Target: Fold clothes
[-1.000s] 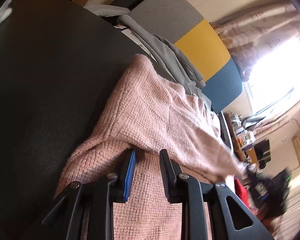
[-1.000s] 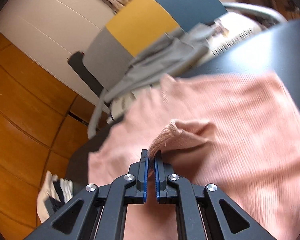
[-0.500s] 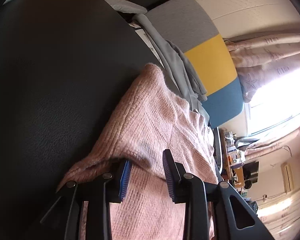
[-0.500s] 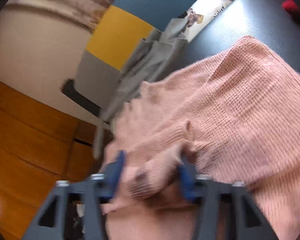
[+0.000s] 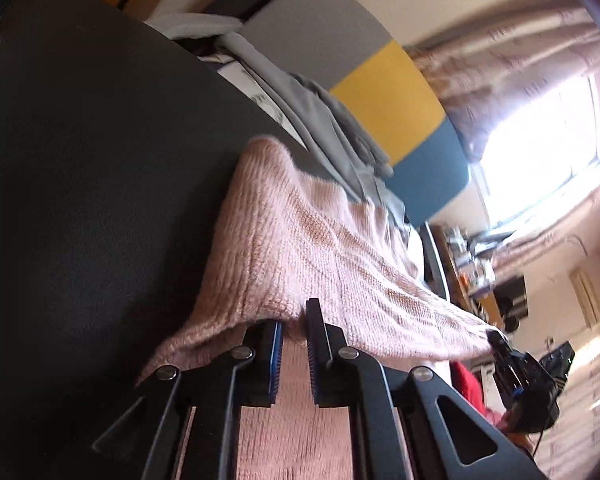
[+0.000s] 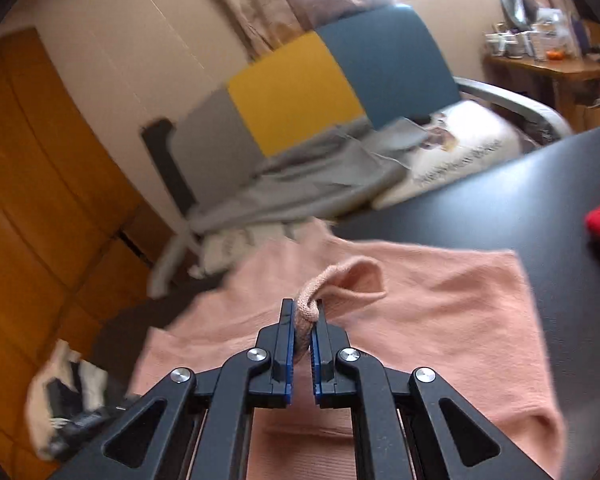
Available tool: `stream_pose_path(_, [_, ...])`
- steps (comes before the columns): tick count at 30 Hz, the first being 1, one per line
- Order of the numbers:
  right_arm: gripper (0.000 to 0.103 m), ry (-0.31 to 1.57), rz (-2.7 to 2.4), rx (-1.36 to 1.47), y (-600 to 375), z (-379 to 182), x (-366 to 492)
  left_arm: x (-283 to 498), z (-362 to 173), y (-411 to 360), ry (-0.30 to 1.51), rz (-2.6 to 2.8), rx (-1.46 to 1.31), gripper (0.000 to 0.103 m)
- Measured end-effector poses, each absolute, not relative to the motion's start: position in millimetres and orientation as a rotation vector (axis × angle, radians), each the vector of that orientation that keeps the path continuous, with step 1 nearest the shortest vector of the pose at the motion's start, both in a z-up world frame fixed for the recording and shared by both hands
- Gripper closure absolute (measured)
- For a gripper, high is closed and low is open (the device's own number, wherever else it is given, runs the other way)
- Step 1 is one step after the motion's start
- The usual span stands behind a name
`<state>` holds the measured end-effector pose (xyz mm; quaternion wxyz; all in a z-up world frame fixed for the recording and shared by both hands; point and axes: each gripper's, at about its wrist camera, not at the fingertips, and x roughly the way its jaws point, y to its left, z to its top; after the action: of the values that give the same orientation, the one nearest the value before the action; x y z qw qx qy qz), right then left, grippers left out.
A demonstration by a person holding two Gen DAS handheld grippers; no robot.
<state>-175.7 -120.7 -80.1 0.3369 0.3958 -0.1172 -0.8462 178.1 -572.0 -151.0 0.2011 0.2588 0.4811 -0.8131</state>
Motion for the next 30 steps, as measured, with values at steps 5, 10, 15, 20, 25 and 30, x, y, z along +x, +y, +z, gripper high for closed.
stream_pose_path(5, [0.096,-0.309,-2.206,1.196,-112.6,-128.6,-186.5,176.7,-164.1,-564.9,1.313,-2.237,0.834,0.094])
stream_pose_path(10, [0.095,-0.294,-2.233,1.227,-109.4,-140.8,-188.6,177.7,-158.2,-557.6,1.245,-2.272,0.91,0.094])
stream_pose_path(15, [0.094,-0.302,-2.237,1.252,-100.3,-143.8,-183.9,187.9,-140.0,-548.9,1.191,-2.326,0.917,0.093])
stream_pose_path(20, [0.093,-0.318,-2.252,1.283,-89.2,-144.0,-179.4,188.1,-119.4,-543.0,1.124,-2.378,0.891,0.088])
stream_pose_path(25, [0.094,-0.317,-2.284,1.294,-79.3,-140.6,-174.7,177.9,-112.6,-545.2,1.089,-2.403,0.911,0.088])
stream_pose_path(30, [0.076,-0.206,-2.325,1.13,-95.4,-109.2,-165.2,170.7,-110.4,-541.7,1.004,-2.423,0.929,0.084])
